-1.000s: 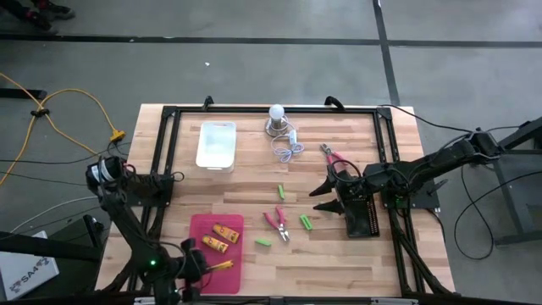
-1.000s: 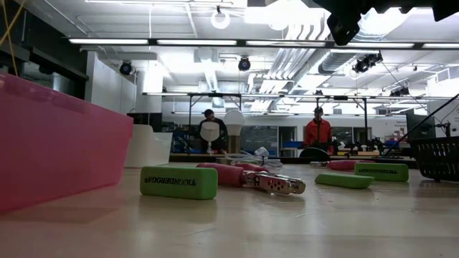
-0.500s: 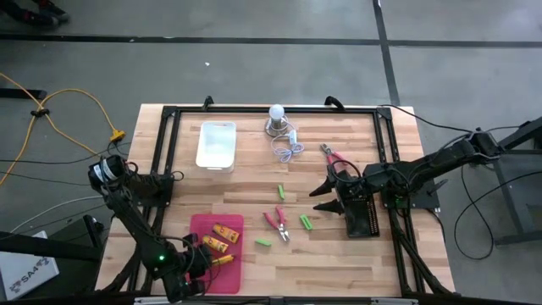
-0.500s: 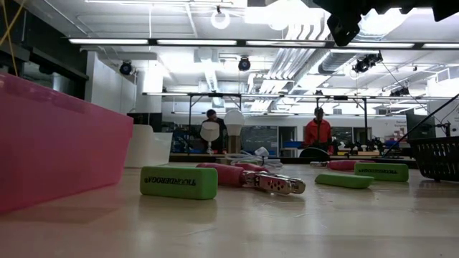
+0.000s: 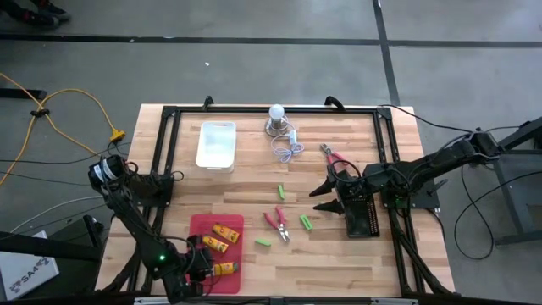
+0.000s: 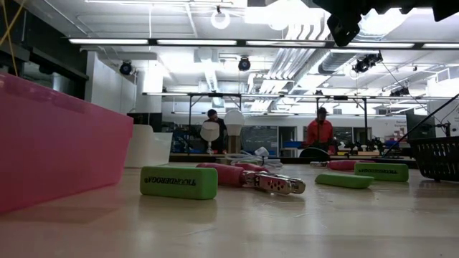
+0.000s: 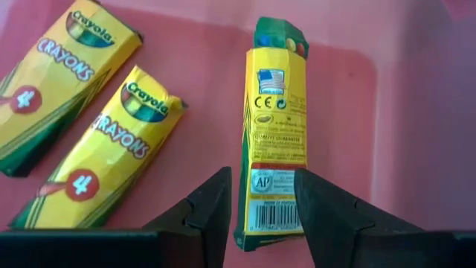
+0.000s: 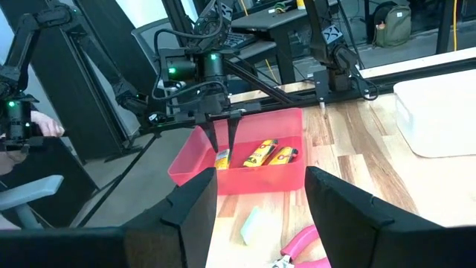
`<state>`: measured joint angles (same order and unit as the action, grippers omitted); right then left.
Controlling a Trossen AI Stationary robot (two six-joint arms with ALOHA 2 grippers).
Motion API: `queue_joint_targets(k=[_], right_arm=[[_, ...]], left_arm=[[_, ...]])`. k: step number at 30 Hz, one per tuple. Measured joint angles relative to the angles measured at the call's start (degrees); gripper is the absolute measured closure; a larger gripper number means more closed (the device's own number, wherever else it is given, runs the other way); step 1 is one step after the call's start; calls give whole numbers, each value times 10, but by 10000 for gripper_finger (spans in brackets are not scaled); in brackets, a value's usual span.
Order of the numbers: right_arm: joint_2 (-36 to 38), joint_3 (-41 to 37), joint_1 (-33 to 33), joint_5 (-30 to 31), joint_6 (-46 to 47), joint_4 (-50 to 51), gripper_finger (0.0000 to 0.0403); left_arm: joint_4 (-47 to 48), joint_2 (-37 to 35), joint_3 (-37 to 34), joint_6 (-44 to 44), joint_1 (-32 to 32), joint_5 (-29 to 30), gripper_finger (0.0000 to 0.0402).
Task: Pick & Place School Supplies
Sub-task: Put the top pliers into the white bin
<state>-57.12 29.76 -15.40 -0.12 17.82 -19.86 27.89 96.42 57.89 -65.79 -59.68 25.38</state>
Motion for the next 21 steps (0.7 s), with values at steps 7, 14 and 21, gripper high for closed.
queue_joint_targets(k=[7, 14, 21], right_arm=[[0, 0, 0, 2, 0, 0, 209], [0, 0, 0, 17, 1, 0, 209], [-6, 0, 0, 31, 0, 6, 209]], left_arm=[[0, -10, 1, 70, 8, 27, 259], [14, -63, 2, 90, 47, 35, 259], [77, -96, 2, 64, 101, 35, 259]])
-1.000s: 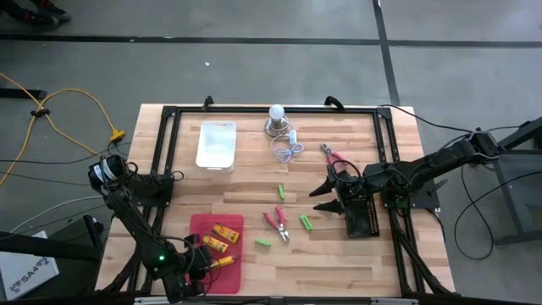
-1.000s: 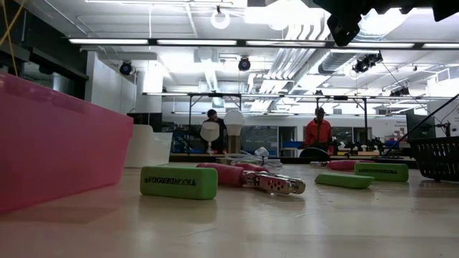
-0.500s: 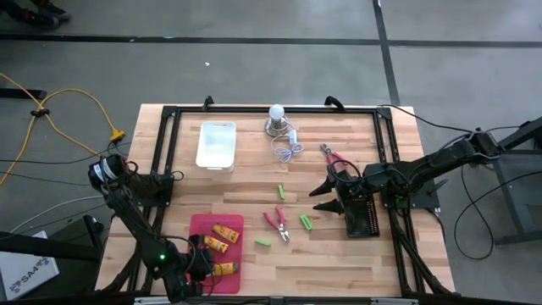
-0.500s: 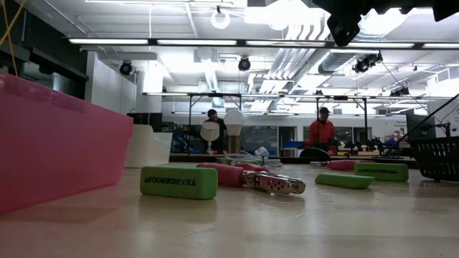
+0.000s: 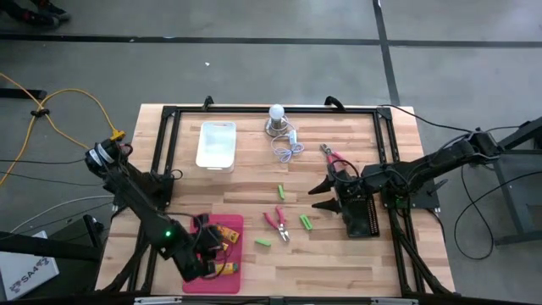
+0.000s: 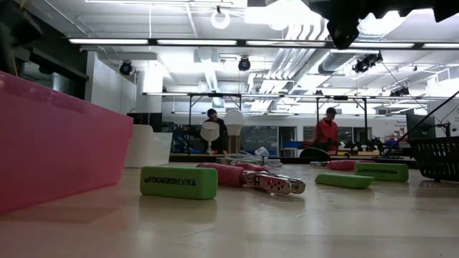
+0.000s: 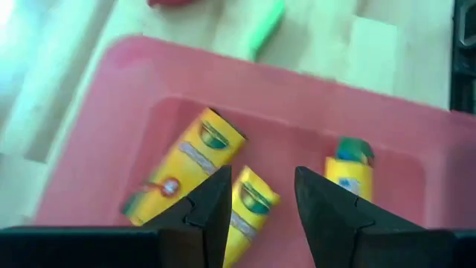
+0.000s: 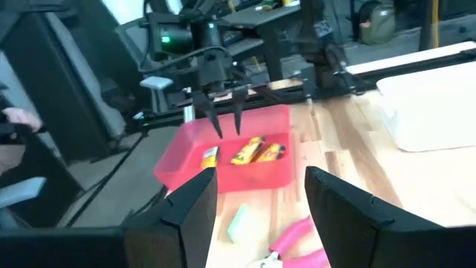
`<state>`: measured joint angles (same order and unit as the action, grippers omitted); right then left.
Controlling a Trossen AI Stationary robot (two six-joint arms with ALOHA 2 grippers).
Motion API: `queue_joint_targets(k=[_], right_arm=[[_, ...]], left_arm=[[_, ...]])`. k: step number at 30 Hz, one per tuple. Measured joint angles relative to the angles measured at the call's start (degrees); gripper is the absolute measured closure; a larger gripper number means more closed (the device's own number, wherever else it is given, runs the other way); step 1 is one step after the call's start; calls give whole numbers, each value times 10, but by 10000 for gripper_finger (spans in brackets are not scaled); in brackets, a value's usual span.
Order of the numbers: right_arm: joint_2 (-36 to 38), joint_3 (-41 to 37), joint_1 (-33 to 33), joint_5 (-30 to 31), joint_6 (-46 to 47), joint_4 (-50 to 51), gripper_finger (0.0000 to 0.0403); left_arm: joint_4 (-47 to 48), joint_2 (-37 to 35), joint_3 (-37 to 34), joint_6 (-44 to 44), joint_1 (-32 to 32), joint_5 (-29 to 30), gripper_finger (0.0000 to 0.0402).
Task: Pick & Place School Supplies
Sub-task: Put the top pliers into the white bin
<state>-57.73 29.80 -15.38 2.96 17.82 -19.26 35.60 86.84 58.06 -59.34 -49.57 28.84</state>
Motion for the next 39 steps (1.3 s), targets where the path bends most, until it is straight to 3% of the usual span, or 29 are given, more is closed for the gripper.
queue_joint_targets(k=[5, 8, 14, 25, 33, 39], right_arm=[[0, 0, 0, 47, -1, 31, 209], [0, 0, 2, 47, -2, 34, 209], [0, 0, 21, 46, -16, 62, 209], [0, 0, 97, 43, -16, 128, 209], [0, 0, 126, -10, -15, 145, 209], [0, 0, 126, -14, -13, 203, 209]], left_arm=[[2, -23, 0, 48, 40, 0, 259], [1, -41, 0, 75, 64, 6, 259], [-2, -73, 0, 131, 119, 72, 259], [-24, -78, 0, 210, 245, 69, 259], [-50, -77, 0, 205, 279, 67, 259], [-75, -77, 0, 225, 289, 67, 259]])
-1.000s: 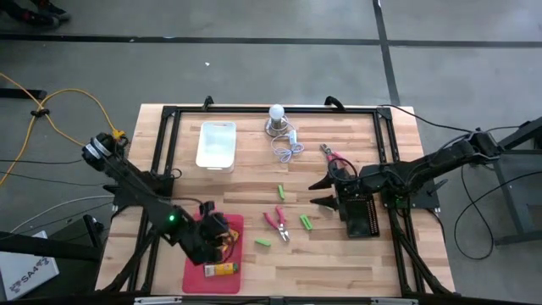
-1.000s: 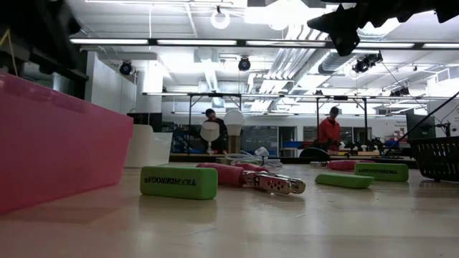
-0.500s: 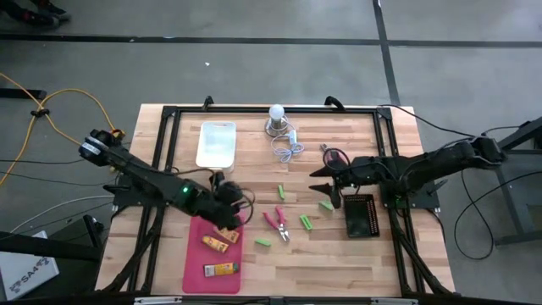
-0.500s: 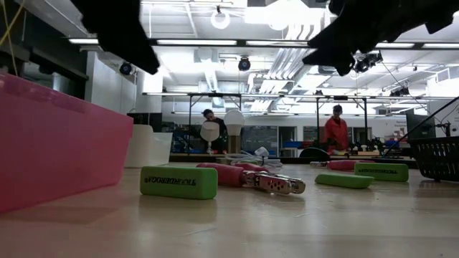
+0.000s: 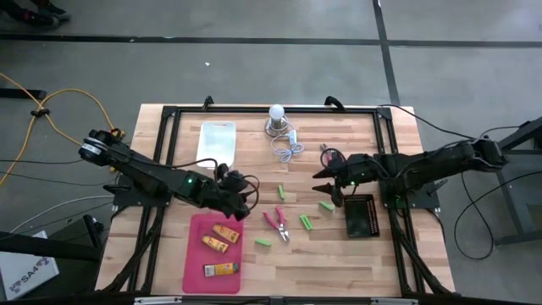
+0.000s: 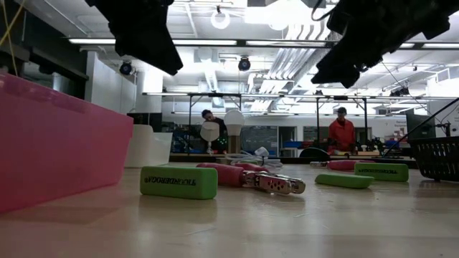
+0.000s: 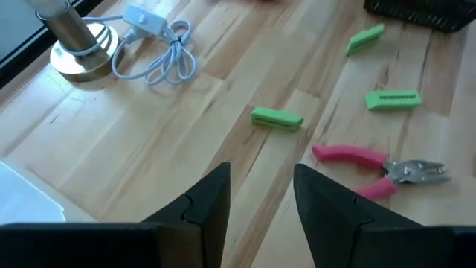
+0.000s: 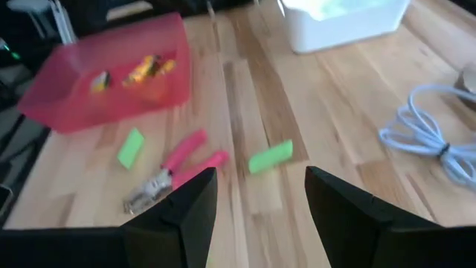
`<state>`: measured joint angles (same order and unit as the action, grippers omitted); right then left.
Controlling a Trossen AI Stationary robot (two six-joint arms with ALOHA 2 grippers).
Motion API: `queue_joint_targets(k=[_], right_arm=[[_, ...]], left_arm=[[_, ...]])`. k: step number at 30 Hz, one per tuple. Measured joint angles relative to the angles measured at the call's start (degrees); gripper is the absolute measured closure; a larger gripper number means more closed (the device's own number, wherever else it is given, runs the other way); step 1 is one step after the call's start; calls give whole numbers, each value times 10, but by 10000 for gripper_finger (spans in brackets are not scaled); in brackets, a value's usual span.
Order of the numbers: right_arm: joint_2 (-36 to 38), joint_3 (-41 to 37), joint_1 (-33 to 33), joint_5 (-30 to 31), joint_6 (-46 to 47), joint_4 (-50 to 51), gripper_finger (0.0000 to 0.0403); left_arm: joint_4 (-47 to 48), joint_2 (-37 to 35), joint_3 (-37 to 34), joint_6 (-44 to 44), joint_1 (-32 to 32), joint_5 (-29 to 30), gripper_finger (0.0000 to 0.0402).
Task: Pick & Place School Supplies
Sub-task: Put the top pliers into the white bin
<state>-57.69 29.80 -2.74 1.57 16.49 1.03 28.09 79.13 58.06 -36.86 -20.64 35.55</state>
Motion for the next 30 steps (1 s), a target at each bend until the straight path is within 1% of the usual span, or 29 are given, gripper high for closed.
queue_joint_targets(k=[5, 10, 13, 16, 20, 24, 27, 30], right_arm=[[0, 0, 25, 25, 17, 42, 210], [0, 0, 71, 59, 40, 93, 221], [0, 0, 100, 59, 62, 119, 233], [0, 0, 123, 59, 64, 139, 246], [0, 0, 155, 50, 68, 158, 262], [-19, 0, 191, 13, 73, 166, 264], [-56, 13, 217, -12, 73, 189, 255], [-111, 60, 236, -15, 58, 266, 246]], left_arm=[[-21, 0, 0, 0, 8, 0, 259], [-26, 0, 0, 0, 19, 0, 259], [-25, 0, 0, 0, 25, 0, 259], [-25, 0, 0, 0, 31, 0, 259], [-25, 0, 0, 0, 39, 2, 259], [-25, 0, 0, 0, 48, 2, 259], [-25, 0, 0, 0, 53, 2, 259], [-25, 0, 0, 0, 59, 2, 259]])
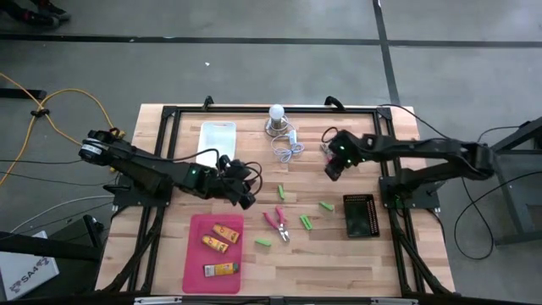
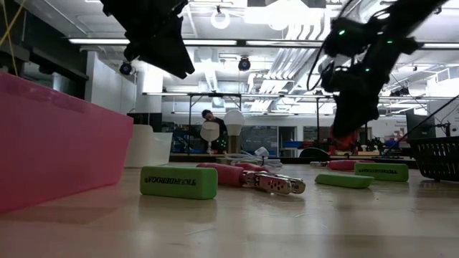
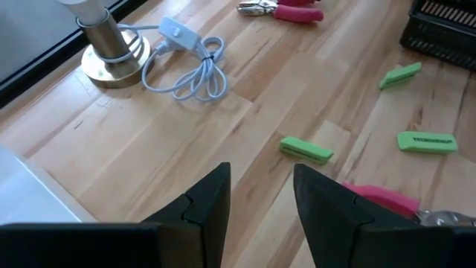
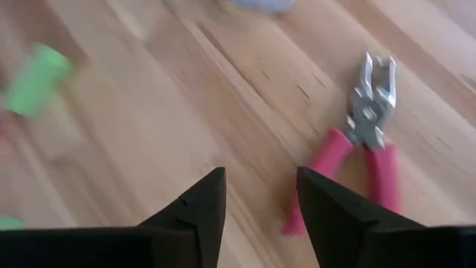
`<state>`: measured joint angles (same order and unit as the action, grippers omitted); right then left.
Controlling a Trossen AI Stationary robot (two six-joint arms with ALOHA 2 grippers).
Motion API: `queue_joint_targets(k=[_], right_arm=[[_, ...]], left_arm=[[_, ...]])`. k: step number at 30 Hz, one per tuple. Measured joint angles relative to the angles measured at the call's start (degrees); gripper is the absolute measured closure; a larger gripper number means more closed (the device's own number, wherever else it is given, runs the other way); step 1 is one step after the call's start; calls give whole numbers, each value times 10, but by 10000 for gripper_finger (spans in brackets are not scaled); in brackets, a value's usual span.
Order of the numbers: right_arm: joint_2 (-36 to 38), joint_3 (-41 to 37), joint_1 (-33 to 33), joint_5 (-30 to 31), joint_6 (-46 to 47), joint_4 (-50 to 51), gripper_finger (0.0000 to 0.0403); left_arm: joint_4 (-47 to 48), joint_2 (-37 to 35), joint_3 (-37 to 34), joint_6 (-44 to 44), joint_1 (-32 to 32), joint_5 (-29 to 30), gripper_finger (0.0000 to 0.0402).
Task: Pick & Place School Supplies
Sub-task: Put the top pliers into the white bin
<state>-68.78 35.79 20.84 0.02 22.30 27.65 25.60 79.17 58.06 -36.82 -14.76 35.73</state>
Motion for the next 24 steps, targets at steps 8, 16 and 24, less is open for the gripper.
queue_joint_targets(k=[8, 16, 24], right_arm=[[-120, 122, 6, 9, -30, 102, 243], [-158, 144, 5, 51, 8, 158, 243], [-159, 144, 5, 58, 81, 184, 243]], left_arm=[[0, 0, 0, 34, 9, 0, 259], [0, 0, 0, 39, 8, -1, 259], [0, 0, 0, 39, 8, -3, 259]])
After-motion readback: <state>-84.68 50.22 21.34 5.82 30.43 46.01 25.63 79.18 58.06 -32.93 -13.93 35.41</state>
